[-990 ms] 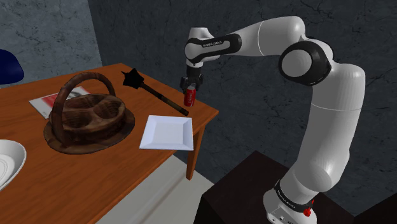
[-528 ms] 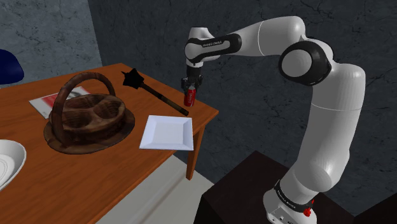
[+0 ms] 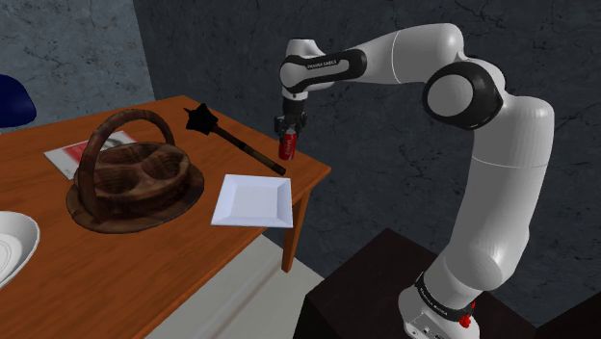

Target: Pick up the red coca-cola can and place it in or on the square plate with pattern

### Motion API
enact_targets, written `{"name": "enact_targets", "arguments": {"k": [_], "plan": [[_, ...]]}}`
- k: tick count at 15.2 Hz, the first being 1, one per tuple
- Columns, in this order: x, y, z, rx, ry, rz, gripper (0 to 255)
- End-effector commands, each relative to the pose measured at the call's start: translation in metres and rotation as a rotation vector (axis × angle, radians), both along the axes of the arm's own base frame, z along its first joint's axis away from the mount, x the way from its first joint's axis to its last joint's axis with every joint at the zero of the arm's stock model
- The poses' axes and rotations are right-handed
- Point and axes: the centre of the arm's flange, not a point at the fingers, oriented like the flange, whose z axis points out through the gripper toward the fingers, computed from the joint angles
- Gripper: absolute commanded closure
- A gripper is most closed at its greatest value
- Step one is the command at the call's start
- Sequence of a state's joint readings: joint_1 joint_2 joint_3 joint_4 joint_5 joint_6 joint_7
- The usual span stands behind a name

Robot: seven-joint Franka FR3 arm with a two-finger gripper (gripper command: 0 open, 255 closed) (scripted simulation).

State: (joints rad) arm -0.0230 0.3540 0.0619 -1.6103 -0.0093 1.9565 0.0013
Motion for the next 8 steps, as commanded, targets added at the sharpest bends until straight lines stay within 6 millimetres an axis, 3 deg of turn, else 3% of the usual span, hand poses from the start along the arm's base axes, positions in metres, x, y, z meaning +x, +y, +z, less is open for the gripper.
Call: {"name": "enact_targets", "arguments": {"k": [1, 8], "plan": [[0.0, 0.0, 0.009, 0.0, 0.0, 0.0, 255], [0.0, 0.0, 0.046, 0.0, 0.0, 0.0, 255]]}}
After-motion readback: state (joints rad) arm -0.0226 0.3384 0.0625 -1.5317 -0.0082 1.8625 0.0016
